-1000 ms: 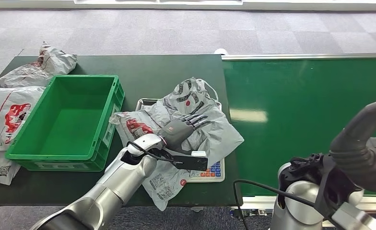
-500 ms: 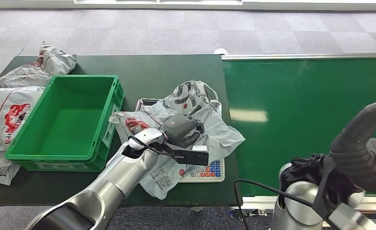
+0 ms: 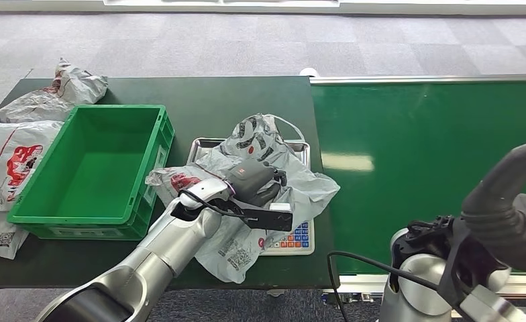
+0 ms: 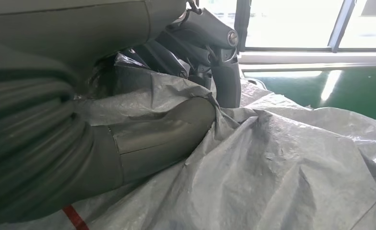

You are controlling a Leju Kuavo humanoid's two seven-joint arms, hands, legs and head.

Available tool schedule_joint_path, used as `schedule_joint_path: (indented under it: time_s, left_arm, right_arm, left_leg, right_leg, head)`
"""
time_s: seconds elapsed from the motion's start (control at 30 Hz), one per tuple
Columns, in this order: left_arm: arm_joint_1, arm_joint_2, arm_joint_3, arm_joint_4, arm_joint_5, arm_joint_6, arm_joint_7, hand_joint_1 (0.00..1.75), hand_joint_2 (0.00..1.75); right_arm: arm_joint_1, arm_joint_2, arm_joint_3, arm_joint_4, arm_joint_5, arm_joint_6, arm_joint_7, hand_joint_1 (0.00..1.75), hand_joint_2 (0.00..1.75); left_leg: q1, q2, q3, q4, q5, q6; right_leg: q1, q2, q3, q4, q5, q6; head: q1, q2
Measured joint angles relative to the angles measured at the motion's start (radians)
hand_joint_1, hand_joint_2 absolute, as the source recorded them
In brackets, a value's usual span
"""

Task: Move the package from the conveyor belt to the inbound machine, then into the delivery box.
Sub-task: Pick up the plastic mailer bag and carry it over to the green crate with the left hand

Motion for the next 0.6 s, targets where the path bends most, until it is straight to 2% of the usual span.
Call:
schedule_joint_path:
  time_s: [0.23, 0.33, 0.4, 0.5, 0.53, 0.57, 0.6]
  left_arm:
    - [-0.006, 0.000, 0.001, -0.006, 0.014, 0.025, 0.004, 1.75, 1.75]
    - [-0.008, 0.004, 0.001, -0.017, -0.023, 0.080, 0.052, 1.75, 1.75]
    - [-0.011, 0.027, 0.005, -0.036, -0.142, 0.206, 0.180, 1.75, 1.75]
    - [-0.035, 0.107, 0.055, -0.088, -0.406, 0.512, 0.539, 1.75, 1.75]
    - [-0.049, 0.138, 0.085, -0.103, -0.452, 0.581, 0.642, 1.75, 1.75]
    - [-0.061, 0.169, 0.118, -0.116, -0.474, 0.619, 0.706, 1.75, 1.75]
    - [-0.068, 0.195, 0.147, -0.127, -0.480, 0.632, 0.730, 1.75, 1.75]
  right_arm:
    - [0.000, 0.000, 0.000, 0.000, 0.000, 0.000, 0.000, 0.00, 1.75]
    - [0.000, 0.000, 0.000, -0.001, 0.000, 0.000, 0.000, 0.00, 1.75]
    - [0.001, 0.000, -0.003, -0.006, 0.000, 0.000, 0.000, 0.00, 1.75]
    - [0.003, -0.001, -0.012, -0.014, -0.004, 0.000, 0.000, 0.00, 1.75]
    - [0.004, -0.001, -0.014, -0.015, -0.004, 0.000, 0.000, 0.00, 1.75]
    - [0.004, -0.001, -0.015, -0.016, -0.003, 0.000, 0.000, 0.00, 1.75]
    - [0.004, -0.001, -0.016, -0.017, 0.000, 0.000, 0.000, 0.00, 1.75]
  left_leg:
    - [0.000, 0.000, 0.000, 0.000, 0.000, 0.000]
    - [0.000, 0.000, 0.000, 0.000, 0.000, 0.000]
    - [0.000, 0.000, -0.001, 0.000, 0.000, 0.000]
    - [0.001, 0.006, 0.000, 0.000, 0.000, -0.001]
    - [0.001, 0.009, 0.001, 0.000, 0.000, -0.002]
    - [0.002, 0.010, 0.002, -0.001, 0.000, -0.002]
    - [0.002, 0.010, 0.003, -0.001, 0.000, -0.002]
  right_leg:
    - [0.000, 0.000, 0.000, 0.000, 0.000, 0.000]
    - [0.000, 0.000, 0.000, 0.000, 0.000, 0.000]
    - [0.000, 0.000, 0.000, 0.000, 0.000, 0.000]
    - [0.001, 0.006, -0.002, 0.001, 0.002, -0.002]
    - [0.001, 0.009, -0.003, 0.001, 0.002, -0.003]
    - [0.001, 0.011, -0.003, 0.002, 0.002, -0.003]
    - [0.002, 0.011, -0.003, 0.002, 0.002, -0.004]
  head:
    - [0.000, 0.000]
    - [0.000, 0.000]
    - [0.000, 0.000]
    - [0.000, 0.000]
    - [0.000, 0.000]
    - [0.000, 0.000]
    - [-0.001, 0.000]
